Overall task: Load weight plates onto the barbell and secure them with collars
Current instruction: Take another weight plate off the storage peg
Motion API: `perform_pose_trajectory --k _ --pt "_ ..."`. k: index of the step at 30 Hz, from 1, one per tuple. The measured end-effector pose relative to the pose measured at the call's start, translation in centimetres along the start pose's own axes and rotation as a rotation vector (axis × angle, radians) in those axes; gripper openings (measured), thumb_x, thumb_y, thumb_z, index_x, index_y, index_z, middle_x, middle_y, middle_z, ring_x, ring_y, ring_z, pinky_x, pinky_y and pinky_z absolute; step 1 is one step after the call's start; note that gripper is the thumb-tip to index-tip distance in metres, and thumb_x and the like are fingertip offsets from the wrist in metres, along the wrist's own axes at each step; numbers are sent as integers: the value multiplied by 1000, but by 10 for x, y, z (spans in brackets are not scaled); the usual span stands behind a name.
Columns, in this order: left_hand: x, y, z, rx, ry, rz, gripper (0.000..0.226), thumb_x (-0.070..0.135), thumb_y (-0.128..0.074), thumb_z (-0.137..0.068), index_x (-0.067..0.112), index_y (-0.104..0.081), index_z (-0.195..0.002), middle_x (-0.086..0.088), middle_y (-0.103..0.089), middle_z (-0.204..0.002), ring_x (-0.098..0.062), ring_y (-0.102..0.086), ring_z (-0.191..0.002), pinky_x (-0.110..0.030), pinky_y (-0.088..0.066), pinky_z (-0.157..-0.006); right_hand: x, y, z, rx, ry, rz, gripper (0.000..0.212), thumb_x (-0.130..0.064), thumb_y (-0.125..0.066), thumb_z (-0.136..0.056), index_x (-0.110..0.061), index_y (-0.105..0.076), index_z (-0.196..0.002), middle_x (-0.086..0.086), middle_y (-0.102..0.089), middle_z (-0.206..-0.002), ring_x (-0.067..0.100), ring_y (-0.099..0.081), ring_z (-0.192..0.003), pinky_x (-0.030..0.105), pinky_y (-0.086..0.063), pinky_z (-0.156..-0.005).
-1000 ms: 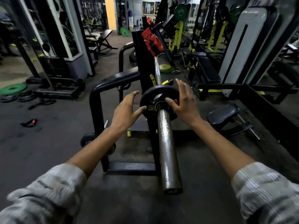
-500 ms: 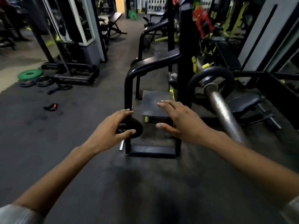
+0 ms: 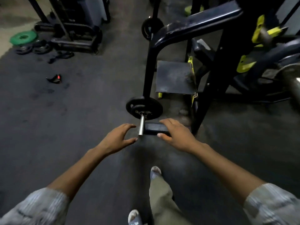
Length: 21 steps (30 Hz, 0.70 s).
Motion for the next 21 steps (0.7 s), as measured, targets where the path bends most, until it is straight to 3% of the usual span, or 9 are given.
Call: perform_pose_trajectory --k 3,11,16,21 --pt "-41 -17 -40 -58 85 -15 66 55 -66 -93 22 -49 -148 -1 -54 -151 -18 -51 -137 -34 -42 -112 30 -35 -56 -66 -48 -33 57 -48 -60 -98 -18 -50 -146 7 -55 -145 30 -53 -133 42 -44 -106" --pt "-157 -51 -166 -122 241 -19 66 51 -67 -94 17 -50 -147 -7 -55 -150 -25 -51 -137 -37 -41 -111 107 -126 -212 -177 -150 -73 58 -40 -61 -98 -10 -47 -146 18 -54 -144 40 -56 -128 48 -50 -101" --pt "-204 -74 -240 -135 253 33 77 45 -70 -93 14 -38 -156 -11 -46 -158 -27 -44 -144 -37 -35 -117 137 -170 -271 -140 -218 -81 67 -33 -62 -99 -7 -35 -154 20 -39 -156 42 -54 -130 50 -51 -100" --pt "-218 -92 -292 -146 239 72 81 32 -72 -93 7 -31 -158 -15 -40 -161 -30 -39 -148 -36 -32 -119 143 -200 -292 -91 -270 -15 69 -27 -68 -95 -6 -36 -152 19 -46 -146 40 -52 -129 48 -51 -96"
Point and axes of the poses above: each hand's wrist, its own z-axis away from the middle knuckle, its own y-axis out of the back of the hand, x = y × z, the point moved 8 cm from there along -z, towards the middle knuckle
